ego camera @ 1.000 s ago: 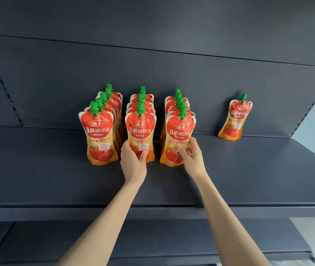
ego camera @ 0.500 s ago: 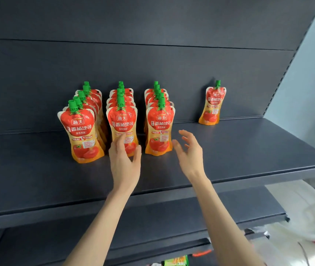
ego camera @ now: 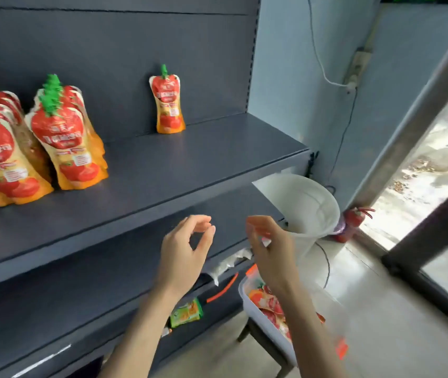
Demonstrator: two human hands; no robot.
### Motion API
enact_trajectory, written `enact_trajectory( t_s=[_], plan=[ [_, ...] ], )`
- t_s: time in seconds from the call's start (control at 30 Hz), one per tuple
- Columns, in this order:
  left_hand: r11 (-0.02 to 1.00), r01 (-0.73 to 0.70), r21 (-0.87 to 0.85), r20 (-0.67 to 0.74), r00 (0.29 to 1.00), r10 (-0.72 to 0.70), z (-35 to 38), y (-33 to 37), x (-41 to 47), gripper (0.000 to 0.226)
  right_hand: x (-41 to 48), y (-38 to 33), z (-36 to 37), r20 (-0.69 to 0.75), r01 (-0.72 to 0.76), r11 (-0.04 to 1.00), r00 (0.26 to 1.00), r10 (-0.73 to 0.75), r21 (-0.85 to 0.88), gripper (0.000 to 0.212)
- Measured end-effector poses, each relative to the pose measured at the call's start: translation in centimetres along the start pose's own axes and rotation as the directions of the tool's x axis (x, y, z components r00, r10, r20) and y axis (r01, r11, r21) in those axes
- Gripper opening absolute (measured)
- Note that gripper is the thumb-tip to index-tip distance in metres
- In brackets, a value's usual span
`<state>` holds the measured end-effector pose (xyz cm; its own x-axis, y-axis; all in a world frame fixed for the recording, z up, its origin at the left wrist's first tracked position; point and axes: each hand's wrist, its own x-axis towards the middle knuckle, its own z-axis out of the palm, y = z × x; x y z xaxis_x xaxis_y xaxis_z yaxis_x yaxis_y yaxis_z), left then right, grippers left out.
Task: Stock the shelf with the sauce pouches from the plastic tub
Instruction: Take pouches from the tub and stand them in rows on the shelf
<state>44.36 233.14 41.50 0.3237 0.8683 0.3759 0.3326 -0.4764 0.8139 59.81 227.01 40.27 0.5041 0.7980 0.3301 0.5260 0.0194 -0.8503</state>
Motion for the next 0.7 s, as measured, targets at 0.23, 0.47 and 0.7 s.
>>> enact_trajectory(
  t_s=[0.23,0.47,0.7],
  plan=[
    [0.991,0.135,-0.022,0.24,0.963,-0.126,15.2,2.4,-7.5,0.011,-7.2,11.0,-11.2,-0.04,-0.226,0.97,0.974,0.223,-0.091,0.01],
    [0.966,0.259,0.015,0.416,0.877,-0.241,24.2,1.6,-9.7,0.011,-9.4,19.0,-16.0,-0.058,-0.416,0.907,0.909,0.413,-0.065,0.01],
    [0.916,0.378,0.136,0.483,0.782,-0.394,32.6,-4.5,-8.2,0.01,-7.8,28.5,-15.1,-0.065,-0.582,0.808,0.813,0.579,-0.085,0.009]
  ],
)
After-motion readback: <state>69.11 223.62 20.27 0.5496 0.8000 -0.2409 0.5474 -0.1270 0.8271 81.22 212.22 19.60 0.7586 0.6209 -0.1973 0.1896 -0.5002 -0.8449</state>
